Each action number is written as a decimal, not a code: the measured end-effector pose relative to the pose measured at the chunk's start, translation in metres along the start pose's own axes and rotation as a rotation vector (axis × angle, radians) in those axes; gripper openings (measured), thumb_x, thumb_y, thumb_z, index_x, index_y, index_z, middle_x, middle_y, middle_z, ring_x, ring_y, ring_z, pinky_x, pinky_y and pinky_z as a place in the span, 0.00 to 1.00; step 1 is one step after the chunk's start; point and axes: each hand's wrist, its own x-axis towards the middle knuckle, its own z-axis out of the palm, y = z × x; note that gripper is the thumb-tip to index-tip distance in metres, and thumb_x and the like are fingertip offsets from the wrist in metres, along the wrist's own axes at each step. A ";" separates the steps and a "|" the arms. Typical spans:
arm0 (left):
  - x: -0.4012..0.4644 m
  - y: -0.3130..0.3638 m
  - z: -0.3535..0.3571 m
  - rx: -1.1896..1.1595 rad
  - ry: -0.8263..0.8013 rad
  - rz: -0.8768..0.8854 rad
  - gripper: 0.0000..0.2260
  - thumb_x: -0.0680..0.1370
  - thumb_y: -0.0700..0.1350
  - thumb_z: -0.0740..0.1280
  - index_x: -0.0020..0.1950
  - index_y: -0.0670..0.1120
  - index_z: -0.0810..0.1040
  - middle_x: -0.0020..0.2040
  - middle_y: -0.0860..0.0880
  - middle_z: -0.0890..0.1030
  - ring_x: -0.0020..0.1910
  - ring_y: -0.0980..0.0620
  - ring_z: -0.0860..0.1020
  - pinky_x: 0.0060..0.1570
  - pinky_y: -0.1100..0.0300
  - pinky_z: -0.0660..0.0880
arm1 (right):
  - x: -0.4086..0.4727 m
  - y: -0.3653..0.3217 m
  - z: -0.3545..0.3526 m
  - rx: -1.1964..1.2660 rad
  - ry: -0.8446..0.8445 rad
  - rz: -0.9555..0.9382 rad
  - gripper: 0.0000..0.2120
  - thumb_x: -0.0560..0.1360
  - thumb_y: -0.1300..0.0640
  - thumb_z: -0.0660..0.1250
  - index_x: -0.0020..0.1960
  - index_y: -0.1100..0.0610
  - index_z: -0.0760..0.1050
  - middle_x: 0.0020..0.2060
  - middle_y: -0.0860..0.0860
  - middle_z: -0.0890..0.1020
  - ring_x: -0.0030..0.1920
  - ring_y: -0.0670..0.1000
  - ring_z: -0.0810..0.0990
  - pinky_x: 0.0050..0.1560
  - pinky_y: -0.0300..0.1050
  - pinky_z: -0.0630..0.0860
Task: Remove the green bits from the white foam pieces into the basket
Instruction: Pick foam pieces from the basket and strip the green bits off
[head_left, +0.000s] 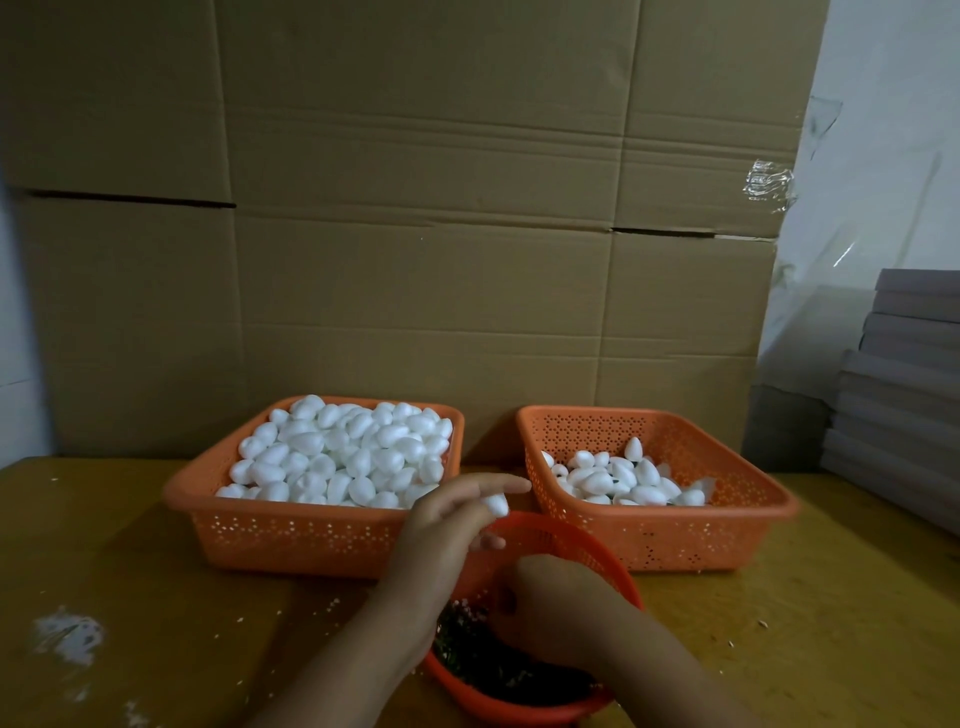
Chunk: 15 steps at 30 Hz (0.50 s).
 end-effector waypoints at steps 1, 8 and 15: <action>-0.001 0.000 0.000 -0.018 -0.011 -0.008 0.16 0.78 0.37 0.64 0.47 0.55 0.87 0.52 0.54 0.84 0.50 0.60 0.81 0.45 0.64 0.77 | 0.000 0.000 0.000 0.003 0.003 0.002 0.11 0.79 0.53 0.61 0.52 0.59 0.77 0.40 0.51 0.74 0.42 0.50 0.72 0.44 0.44 0.69; -0.003 -0.004 -0.001 0.064 0.006 0.049 0.23 0.75 0.35 0.71 0.62 0.60 0.75 0.50 0.57 0.85 0.52 0.64 0.80 0.46 0.74 0.73 | 0.001 0.000 0.001 0.022 -0.018 0.019 0.11 0.79 0.54 0.61 0.55 0.59 0.77 0.47 0.55 0.81 0.45 0.53 0.77 0.44 0.43 0.70; -0.003 -0.008 0.001 0.113 0.060 0.124 0.12 0.72 0.38 0.75 0.50 0.53 0.83 0.47 0.57 0.85 0.51 0.62 0.81 0.46 0.72 0.74 | 0.001 0.000 0.002 0.007 -0.020 0.009 0.11 0.80 0.53 0.61 0.56 0.59 0.77 0.49 0.56 0.81 0.42 0.49 0.72 0.44 0.43 0.69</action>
